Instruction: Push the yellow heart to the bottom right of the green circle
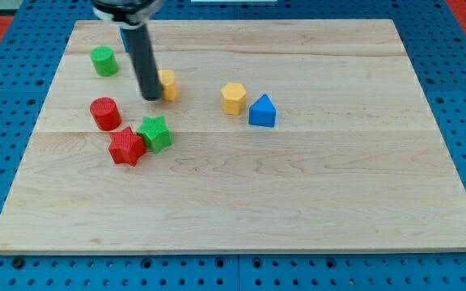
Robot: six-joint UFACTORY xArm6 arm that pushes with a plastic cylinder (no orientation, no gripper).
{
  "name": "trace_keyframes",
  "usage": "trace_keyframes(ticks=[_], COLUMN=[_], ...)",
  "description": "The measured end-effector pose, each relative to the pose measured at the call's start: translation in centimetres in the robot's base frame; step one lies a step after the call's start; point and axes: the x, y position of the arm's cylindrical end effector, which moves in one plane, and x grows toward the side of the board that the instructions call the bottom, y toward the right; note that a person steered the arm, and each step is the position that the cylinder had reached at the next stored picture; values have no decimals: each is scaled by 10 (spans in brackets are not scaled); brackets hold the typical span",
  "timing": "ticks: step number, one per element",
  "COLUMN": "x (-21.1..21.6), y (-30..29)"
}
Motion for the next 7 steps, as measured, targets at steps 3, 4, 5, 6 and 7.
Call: trace_keyframes(ticks=[3, 4, 5, 6, 7], x=[-46, -36, 12, -44, -45], y=[21, 98, 76, 49, 28])
